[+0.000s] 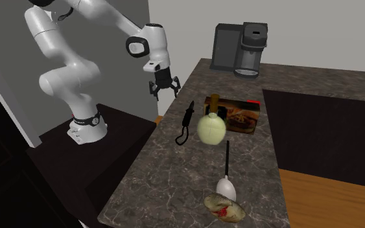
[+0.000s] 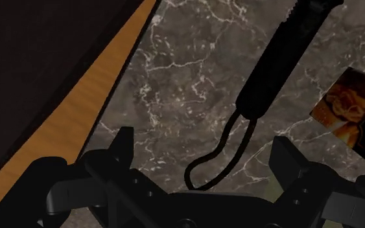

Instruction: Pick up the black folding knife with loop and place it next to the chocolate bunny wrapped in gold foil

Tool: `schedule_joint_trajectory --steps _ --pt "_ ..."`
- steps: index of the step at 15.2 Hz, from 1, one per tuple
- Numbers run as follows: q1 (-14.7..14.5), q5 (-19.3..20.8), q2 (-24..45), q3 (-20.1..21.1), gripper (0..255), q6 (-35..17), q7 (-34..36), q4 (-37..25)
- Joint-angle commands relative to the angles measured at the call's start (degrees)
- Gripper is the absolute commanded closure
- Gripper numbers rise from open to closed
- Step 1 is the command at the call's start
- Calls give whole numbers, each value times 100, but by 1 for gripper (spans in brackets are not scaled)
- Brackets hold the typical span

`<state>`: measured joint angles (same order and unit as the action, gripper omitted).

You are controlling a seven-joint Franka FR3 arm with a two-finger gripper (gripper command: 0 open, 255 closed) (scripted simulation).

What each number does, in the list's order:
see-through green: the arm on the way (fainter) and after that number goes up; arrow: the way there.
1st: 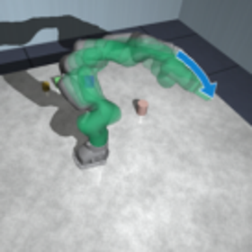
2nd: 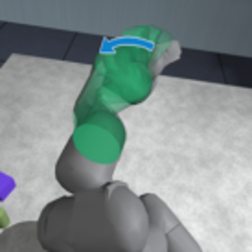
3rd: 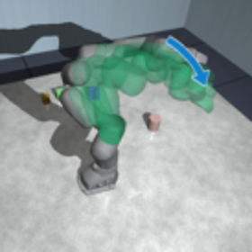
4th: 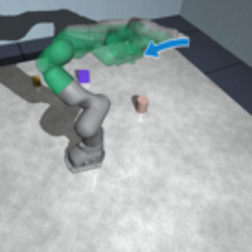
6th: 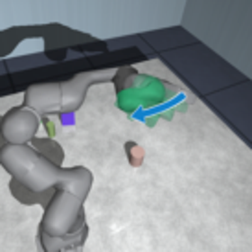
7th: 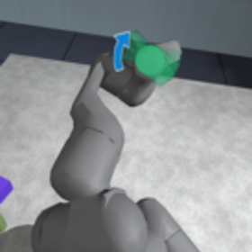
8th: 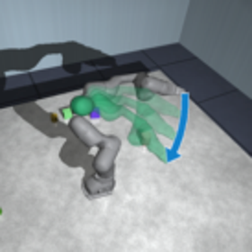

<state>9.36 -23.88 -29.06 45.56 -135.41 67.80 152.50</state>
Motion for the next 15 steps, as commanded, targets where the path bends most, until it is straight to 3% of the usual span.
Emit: schedule_joint_trajectory --steps 1,3,5,6,7,8,9,10,11,15 --pt "387 167 512 556 0 -384 700 -181" --pt "955 565 1079 1219 0 -733 1490 -407" --pt "1793 1335 1756 2083 0 -1057 2517 -661" --pt "2421 2045 2220 2681 0 -1193 3255 -803" --pt "3263 3840 3233 3402 0 -1179 4763 -1001" --pt "1968 4640 3740 2079 0 -1107 5543 -1221" --pt "2200 5926 4601 2297 0 -786 6638 -1514" --pt "1195 5748 4576 1309 0 -906 6713 -1684" --pt "854 6062 4884 983 0 -834 7114 -1911" --pt "563 6407 5140 633 0 -936 7363 -1982"
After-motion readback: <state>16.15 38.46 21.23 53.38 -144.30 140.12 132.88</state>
